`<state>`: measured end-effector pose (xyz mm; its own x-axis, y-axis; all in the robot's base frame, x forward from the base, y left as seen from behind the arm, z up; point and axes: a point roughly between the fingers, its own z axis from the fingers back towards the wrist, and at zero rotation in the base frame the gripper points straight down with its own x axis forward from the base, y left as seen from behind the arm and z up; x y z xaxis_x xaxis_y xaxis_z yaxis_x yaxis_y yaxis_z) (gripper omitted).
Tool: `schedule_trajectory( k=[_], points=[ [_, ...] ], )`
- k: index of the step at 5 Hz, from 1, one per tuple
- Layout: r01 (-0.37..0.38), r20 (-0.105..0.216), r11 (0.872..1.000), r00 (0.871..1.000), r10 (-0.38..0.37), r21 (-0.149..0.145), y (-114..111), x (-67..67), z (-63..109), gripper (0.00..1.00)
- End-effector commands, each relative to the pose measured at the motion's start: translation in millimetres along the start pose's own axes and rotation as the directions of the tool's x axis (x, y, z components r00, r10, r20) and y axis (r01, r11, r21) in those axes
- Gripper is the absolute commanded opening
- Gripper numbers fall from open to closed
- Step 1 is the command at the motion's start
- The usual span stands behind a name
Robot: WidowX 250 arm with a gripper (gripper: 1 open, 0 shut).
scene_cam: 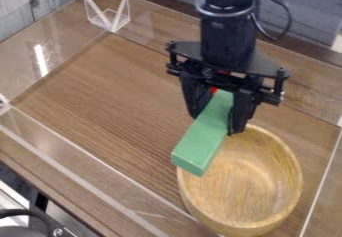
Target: Remove the green block from the brown bowl and put it on the table
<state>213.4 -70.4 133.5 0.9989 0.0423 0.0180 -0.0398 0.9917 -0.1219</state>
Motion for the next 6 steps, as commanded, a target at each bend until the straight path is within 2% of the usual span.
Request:
schedule_trajectory(
  k=[1, 3, 5, 6],
  points=[
    [0.015, 0.053, 1.000, 0.999, -0.014, -0.018, -1.6, -1.2, 14.2, 0.00],
    [-0.037, 0.084, 0.999, 0.996, 0.040, -0.032, 5.3, -7.2, 26.5, 0.00],
    [0.023, 0.091, 0.999, 0.996, -0.019, -0.037, -9.8, -1.1, 56.0, 0.00],
    [0.088, 0.085, 0.995, 0.993, -0.085, -0.037, -12.7, 2.4, 54.0, 0.00]
  ],
)
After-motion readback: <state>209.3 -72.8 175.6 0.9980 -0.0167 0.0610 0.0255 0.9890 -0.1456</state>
